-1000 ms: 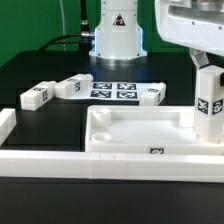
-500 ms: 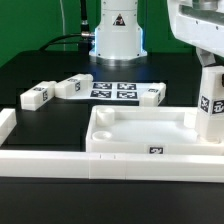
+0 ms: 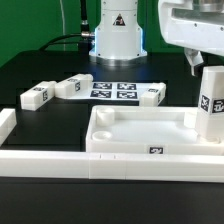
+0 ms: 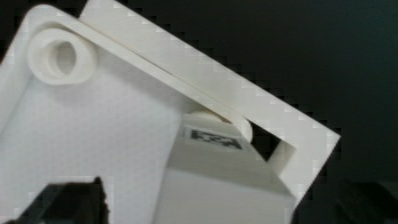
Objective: Assemble desk
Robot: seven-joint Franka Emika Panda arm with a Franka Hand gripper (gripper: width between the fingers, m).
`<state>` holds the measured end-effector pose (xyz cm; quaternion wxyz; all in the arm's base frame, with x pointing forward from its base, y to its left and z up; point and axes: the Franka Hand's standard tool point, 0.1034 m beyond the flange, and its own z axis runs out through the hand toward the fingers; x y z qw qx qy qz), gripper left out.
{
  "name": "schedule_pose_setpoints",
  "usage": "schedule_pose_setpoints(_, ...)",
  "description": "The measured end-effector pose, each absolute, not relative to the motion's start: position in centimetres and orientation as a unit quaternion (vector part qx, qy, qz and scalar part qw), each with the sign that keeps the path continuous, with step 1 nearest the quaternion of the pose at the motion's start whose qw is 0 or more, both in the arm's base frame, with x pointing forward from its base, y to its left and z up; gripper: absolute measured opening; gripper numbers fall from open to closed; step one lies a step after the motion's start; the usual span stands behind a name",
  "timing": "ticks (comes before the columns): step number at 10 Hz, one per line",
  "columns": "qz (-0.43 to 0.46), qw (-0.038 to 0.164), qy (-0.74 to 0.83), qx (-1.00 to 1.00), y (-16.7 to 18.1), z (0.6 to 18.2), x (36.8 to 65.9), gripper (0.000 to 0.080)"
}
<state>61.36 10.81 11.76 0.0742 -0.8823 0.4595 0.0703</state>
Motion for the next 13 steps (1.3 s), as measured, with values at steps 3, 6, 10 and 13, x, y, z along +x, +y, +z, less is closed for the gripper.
schedule_pose_setpoints(3,0.062,0.081,0.362,-0.927,10.82,11.75,61.36,0.0649)
schedule_pose_setpoints(6,0.046,0.071,0.221,-0.972,10.72,11.68,61.28,0.0649)
schedule_pose_setpoints(10,0.031,0.056,0.045,-0.997,10.92,11.67,61.20,0.0649)
schedule_pose_setpoints(13,0.023,0.052,-0.076,-0.995,10.95,11.35,61.10,0.0649)
